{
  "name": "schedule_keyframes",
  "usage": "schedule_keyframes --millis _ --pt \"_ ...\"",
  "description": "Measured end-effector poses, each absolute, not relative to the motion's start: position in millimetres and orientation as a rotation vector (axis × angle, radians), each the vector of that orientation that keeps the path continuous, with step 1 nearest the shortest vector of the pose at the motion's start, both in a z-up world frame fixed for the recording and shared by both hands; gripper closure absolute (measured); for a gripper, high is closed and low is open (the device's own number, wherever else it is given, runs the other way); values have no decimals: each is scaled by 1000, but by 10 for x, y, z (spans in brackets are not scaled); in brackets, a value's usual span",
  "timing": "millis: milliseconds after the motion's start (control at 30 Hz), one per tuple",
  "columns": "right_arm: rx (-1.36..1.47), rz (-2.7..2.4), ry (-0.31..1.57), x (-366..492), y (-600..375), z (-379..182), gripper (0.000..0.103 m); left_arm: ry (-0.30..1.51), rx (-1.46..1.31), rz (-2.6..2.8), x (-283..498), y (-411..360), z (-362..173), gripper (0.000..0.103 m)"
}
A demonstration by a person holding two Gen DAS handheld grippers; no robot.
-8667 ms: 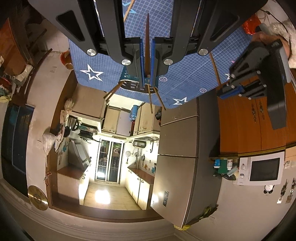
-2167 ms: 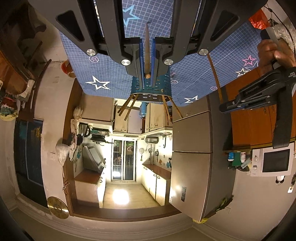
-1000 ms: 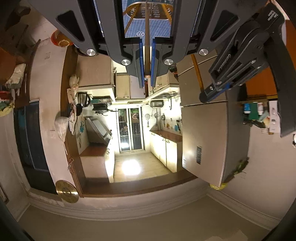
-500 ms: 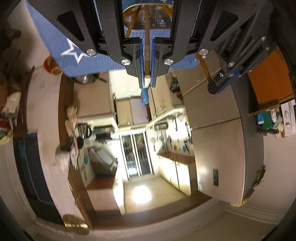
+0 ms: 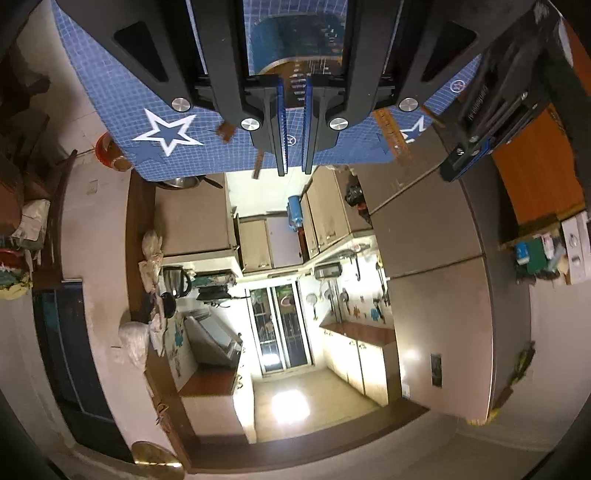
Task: Organize utensils
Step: 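Lower both chopsticks into the teal holder and open both tools, then move both open tools back down to the last chopsticks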
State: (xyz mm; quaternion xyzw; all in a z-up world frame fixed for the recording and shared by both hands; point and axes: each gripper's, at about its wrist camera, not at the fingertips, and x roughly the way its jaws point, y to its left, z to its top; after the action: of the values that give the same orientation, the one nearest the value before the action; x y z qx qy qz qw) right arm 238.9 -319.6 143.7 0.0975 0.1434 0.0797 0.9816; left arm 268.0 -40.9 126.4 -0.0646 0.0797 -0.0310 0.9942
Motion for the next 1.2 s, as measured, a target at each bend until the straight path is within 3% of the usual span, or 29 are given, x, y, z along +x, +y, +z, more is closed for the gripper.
schedule_keyframes --millis 167,333,400,467,833,967,1200 --pt "210 183 256 1758 -3514 1549 94 98 -116 -48 2147 -190 1343 97" --pt "189 184 279 953 -3891 1365 94 167 -47 -32 1586 -21 1206 97" --pt "160 172 306 649 -4005 1209 93 205 9 -39 1325 34 1075 79" --pt "104 140 344 309 -4107 979 93 248 53 -42 1091 83 909 71" --pt "14 88 540 -667 -4222 -253 93 497 127 -237 -16 -39 -306 71" --pt "28 101 530 -738 -4178 -492 69 473 176 -264 -177 -214 -529 71" --pt "12 138 520 -625 -4098 -687 69 516 200 -220 -109 -423 -853 71"
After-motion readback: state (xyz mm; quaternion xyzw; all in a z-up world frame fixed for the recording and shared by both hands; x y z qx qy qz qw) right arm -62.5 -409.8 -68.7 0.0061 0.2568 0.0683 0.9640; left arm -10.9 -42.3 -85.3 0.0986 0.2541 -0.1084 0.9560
